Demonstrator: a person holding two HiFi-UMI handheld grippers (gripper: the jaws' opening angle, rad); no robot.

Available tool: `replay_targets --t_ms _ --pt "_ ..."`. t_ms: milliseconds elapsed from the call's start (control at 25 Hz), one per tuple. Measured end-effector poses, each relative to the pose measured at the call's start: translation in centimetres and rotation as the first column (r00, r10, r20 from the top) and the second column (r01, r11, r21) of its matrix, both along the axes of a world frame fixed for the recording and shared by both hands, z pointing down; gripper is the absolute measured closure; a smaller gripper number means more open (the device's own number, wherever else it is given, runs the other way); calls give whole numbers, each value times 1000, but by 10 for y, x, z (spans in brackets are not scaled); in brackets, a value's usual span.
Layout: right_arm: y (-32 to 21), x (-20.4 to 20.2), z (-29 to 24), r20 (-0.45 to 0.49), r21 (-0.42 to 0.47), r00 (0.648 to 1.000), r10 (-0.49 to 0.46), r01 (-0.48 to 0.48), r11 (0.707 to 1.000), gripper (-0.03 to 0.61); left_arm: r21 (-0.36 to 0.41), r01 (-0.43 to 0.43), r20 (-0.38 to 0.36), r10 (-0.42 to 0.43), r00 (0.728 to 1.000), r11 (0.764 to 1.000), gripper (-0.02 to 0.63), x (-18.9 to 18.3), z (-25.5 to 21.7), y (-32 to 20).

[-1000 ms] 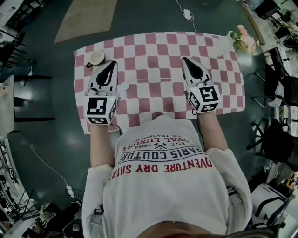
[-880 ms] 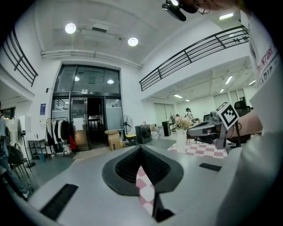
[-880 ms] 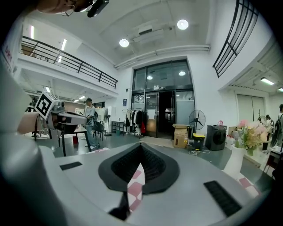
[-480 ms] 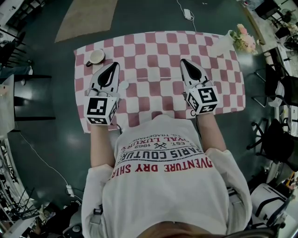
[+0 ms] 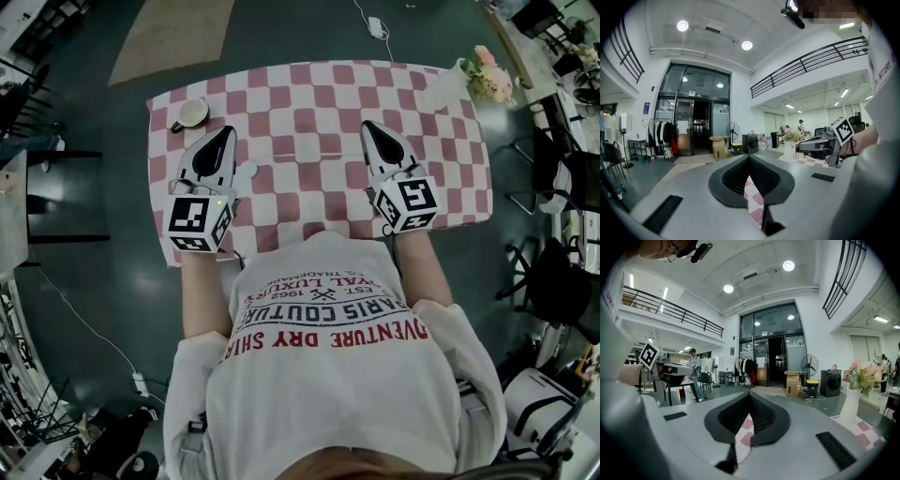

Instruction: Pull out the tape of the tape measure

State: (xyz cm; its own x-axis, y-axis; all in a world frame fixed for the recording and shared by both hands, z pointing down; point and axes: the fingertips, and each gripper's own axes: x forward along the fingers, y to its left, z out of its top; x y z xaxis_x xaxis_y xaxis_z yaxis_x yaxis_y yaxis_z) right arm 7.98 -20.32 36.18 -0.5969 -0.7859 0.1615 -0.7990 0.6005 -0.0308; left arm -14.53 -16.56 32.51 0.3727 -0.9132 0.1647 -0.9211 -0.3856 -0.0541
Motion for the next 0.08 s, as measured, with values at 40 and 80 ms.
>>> replay_targets --t_ms 40,80 --pt "0 1 0 0 0 1000 2 -2 1000 551 -1 0 2 0 1000 1000 597 0 0 0" --pt "0 2 0 0 0 1000 3 -3 1000 552 -3 0 4 0 1000 1000 597 1 1 0"
